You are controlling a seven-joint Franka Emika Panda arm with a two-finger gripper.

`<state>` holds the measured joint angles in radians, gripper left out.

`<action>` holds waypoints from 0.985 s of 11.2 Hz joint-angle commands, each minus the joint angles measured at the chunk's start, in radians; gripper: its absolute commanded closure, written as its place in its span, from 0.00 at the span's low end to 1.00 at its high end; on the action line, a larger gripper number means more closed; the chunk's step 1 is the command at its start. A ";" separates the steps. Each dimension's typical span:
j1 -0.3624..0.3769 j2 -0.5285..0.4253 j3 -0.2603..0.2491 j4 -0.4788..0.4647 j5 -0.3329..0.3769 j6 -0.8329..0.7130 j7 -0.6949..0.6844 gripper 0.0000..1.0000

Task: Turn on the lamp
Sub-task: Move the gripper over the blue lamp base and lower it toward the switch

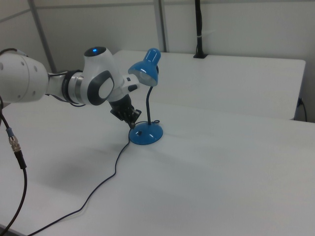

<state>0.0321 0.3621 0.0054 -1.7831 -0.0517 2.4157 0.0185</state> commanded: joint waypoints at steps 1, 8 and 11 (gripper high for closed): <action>-0.001 0.034 0.001 0.002 -0.023 0.104 0.024 1.00; 0.000 0.092 0.001 0.004 -0.027 0.210 0.024 1.00; -0.001 0.107 0.001 0.002 -0.027 0.252 0.024 1.00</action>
<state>0.0303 0.4558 0.0053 -1.7825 -0.0562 2.6311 0.0200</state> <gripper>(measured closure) 0.991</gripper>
